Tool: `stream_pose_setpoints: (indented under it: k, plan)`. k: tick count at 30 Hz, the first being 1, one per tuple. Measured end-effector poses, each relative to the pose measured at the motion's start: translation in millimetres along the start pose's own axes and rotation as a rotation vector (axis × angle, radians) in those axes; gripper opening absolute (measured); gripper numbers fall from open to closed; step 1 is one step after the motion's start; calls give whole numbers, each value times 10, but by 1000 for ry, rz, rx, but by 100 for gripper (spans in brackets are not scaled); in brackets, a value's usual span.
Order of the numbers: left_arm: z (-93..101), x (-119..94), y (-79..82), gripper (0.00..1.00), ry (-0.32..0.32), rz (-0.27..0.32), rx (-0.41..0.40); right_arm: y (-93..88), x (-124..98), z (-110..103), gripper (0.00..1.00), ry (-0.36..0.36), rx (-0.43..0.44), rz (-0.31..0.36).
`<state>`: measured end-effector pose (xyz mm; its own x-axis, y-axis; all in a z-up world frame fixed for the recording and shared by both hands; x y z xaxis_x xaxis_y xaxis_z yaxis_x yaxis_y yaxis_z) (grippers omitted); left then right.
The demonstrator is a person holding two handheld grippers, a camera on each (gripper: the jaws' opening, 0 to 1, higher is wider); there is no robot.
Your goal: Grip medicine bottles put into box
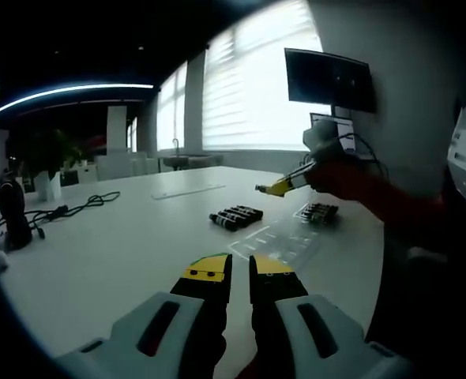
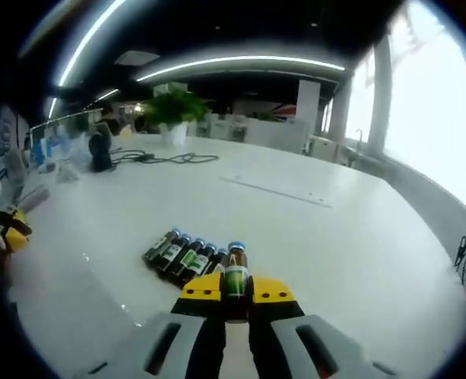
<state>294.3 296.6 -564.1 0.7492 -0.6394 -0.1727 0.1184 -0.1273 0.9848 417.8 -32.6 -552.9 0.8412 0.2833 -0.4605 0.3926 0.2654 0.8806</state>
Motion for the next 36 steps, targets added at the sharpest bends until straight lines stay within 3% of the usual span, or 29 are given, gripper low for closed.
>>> stream_pose_setpoints:
  k: [17,28,36]
  plan:
    - [43,-3,21,3,-9,4,6,-108,-398,-118,6,1,22,32]
    - [41,9,7,3,-9,0,3,-284,-507,-162,6,-2,58,13]
    - [31,6,5,3,-7,1,1,-313,-596,-216,6,-4,61,16]
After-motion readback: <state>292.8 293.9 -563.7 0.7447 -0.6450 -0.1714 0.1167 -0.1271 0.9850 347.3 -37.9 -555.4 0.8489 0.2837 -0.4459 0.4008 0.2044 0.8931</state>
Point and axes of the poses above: the point that each gripper's makers call its tool centre point, and the gripper's own axes: x roughly forward along the fingers, z roughly to its right, y roughly out of its top, the point moved 9 cm from there along -x, roughly backward along the fingers, and after that the axes turned 1 degree about -z, right-handed, at the moved point
